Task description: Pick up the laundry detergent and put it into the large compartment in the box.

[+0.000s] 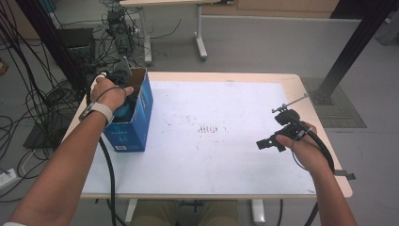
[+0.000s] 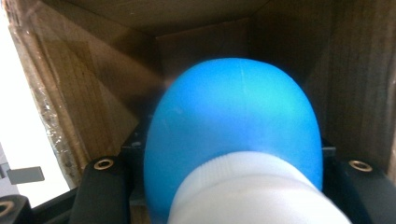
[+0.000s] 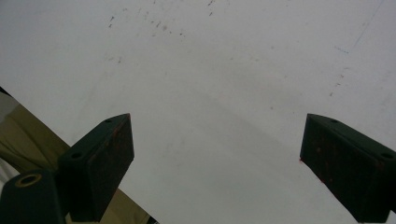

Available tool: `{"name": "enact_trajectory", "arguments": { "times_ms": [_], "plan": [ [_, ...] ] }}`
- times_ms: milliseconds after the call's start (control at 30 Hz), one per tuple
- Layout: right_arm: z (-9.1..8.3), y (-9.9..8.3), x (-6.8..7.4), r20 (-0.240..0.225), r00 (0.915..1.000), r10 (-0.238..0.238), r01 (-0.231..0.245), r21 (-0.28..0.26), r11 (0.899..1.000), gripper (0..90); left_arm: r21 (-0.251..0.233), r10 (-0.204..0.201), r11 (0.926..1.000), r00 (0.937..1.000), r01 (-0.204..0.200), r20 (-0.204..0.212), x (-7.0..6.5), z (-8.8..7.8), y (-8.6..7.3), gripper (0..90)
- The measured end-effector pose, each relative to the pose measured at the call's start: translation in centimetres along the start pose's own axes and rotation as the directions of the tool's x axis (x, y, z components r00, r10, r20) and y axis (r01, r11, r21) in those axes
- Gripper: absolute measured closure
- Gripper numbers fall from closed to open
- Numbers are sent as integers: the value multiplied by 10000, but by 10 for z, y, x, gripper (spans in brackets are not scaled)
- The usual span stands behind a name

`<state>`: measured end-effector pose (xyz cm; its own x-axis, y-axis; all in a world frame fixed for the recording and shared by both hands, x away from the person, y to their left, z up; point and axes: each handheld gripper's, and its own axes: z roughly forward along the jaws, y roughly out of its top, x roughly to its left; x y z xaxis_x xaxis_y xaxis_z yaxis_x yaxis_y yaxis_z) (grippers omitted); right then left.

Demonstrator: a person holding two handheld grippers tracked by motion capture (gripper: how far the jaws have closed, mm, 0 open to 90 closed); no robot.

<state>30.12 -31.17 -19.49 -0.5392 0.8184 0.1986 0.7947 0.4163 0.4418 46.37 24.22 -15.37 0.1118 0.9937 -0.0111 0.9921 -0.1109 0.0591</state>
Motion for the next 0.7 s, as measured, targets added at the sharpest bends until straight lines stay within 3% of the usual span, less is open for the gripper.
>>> {"name": "enact_trajectory", "arguments": {
  "times_ms": [700],
  "plan": [
    [-1, 0, 0, 12, 10000, -13, 13, -3, 10000, 94, 20, -27, 10000, 10000, 27, 56, 2, 0, 0, 388]
  ]
}}
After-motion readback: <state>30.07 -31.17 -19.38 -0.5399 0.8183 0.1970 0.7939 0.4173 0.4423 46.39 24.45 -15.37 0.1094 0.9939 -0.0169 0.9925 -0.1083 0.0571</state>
